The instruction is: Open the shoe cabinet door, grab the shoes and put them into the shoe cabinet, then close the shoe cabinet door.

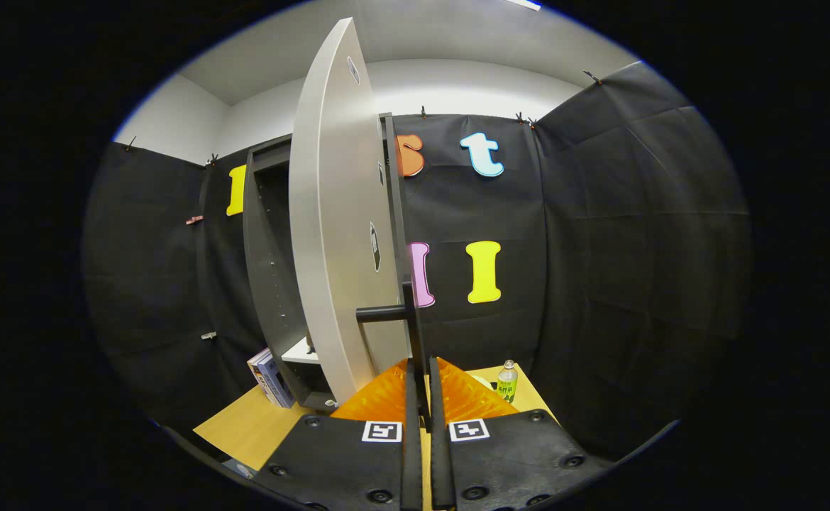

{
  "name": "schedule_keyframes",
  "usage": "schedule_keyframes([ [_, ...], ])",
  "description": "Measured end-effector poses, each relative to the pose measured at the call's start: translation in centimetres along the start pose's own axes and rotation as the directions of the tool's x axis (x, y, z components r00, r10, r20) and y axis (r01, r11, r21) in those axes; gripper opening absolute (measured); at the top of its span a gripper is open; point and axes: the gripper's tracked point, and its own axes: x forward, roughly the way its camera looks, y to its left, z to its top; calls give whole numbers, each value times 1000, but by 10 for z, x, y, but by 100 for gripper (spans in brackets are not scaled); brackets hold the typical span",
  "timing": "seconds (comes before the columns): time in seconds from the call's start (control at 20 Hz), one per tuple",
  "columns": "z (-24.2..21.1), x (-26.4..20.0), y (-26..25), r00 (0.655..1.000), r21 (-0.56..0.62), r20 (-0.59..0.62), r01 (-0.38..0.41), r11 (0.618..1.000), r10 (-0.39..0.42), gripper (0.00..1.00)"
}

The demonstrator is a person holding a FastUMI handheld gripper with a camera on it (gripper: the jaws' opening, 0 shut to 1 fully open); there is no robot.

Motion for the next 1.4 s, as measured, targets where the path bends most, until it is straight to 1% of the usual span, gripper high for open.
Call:
schedule_keyframes([
  [0.15,16,-14,-2,999,34,51,7,999,-8,13],
  [0.2,19,-19,-2,998,36,63,8,999,-11,15],
  [0.3,23,-29,-3,997,22,67,31,999,-32,15],
  [0.35,26,-33,1,997,20,75,31,999,-33,14],
  [0.4,31,-39,6,996,20,86,25,999,-27,10],
  [0.5,40,-50,15,993,18,116,19,1000,-21,10],
  [0.65,47,-62,44,987,15,158,-19,1000,16,10],
  [0.75,44,-64,69,985,-6,163,-63,998,63,9],
  [0.9,27,-54,109,981,-18,140,-130,991,131,10],
  [0.95,23,-49,115,983,-13,137,-123,992,124,10],
  [1.05,15,-38,140,980,-4,132,-150,989,149,10],
  [1.2,-25,-8,172,987,-19,33,-154,988,154,10],
  [1.35,-70,16,184,986,37,-67,-147,988,150,10],
  [1.4,-92,22,185,985,48,-112,-129,991,134,10],
])
